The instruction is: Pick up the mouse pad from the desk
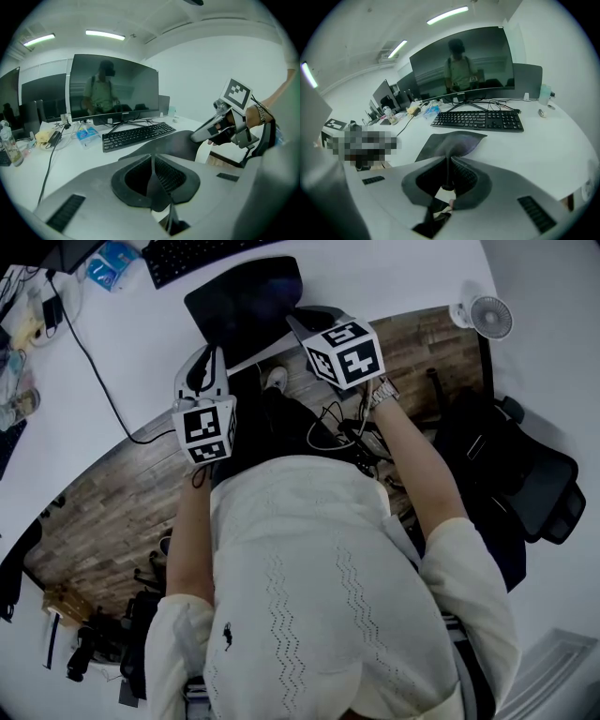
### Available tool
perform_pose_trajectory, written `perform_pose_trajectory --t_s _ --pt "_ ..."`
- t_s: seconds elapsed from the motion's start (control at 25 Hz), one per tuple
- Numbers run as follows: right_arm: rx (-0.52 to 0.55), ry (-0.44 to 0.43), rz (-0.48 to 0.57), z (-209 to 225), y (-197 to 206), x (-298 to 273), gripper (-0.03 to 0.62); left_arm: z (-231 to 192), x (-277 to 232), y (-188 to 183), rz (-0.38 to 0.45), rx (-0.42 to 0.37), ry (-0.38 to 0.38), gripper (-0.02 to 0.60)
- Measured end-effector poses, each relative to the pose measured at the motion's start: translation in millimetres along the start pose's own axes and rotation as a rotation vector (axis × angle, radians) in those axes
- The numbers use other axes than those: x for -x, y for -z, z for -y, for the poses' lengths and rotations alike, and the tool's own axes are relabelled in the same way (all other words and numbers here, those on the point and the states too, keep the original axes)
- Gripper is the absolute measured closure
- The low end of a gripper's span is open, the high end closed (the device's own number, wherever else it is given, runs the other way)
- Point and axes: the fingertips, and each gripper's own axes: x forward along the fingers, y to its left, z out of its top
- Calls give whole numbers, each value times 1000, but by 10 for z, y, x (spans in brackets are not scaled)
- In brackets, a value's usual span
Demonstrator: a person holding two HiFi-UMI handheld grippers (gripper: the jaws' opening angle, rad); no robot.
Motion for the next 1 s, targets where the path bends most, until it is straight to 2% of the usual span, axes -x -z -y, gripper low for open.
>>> perform_pose_trajectory --t_s 1.0 --pt "-16 3 61 -210 -107 354 565 40 390 -127 77 31 -38 557"
